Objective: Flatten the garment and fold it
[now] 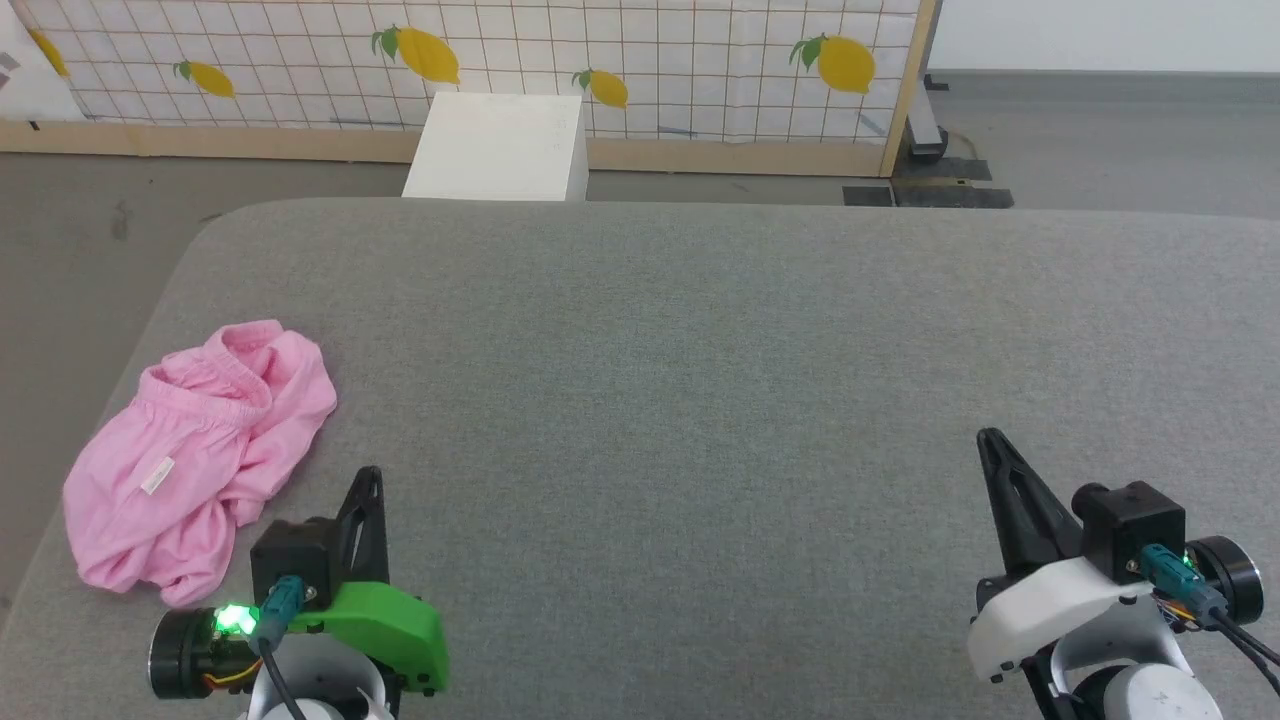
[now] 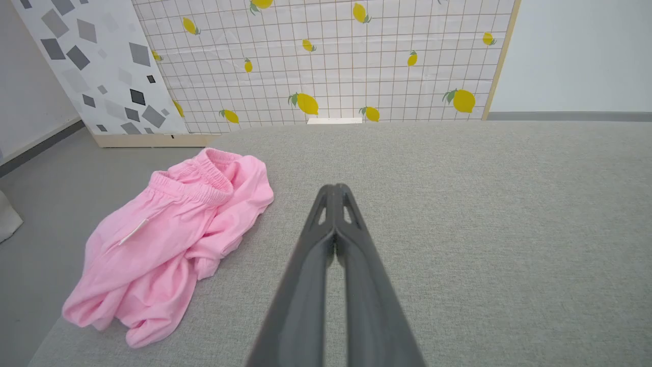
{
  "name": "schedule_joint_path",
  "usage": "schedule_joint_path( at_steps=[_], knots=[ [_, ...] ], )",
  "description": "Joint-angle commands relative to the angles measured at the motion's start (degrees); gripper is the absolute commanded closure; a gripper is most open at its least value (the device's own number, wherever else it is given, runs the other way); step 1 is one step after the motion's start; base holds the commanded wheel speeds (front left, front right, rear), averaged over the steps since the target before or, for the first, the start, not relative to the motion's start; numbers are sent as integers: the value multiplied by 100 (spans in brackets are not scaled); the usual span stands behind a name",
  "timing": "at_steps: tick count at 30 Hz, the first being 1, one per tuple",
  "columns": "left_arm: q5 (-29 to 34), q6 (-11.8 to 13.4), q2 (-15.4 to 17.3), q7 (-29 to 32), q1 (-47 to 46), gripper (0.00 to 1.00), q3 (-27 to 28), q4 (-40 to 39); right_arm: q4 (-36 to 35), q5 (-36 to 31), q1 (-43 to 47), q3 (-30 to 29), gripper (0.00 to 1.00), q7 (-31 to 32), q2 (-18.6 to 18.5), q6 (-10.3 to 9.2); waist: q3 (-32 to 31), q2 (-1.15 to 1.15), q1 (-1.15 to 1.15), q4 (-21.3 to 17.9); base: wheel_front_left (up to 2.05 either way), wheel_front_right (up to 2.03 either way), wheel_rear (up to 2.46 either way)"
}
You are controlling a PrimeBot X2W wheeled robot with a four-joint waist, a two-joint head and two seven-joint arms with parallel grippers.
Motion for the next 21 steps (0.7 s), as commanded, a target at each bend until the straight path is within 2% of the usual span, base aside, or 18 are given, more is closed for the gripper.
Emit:
schedule_joint_path(
  at_steps=[1, 8, 9, 21],
  knots=[
    [74, -5, -25, 8, -57, 100, 18, -16, -31, -37, 46, 2, 100, 1, 4, -8, 0, 0, 0, 0, 0, 0, 0],
    [74, -5, -25, 8, -57, 100, 18, -16, -31, -37, 46, 2, 100, 1, 4, -8, 0, 0, 0, 0, 0, 0, 0],
    [-50, 5, 1, -21, 5, 0, -30, 14, 14, 37, 8, -1, 0, -22, 0, 0, 1, 0, 0, 1, 0, 0, 0],
    [-206, 52, -2, -163, 1, 0, -148, 122, 119, 227, 48, -51, 0, -164, 0, -1, -4, 0, 0, 15, 0, 0, 0]
  ],
)
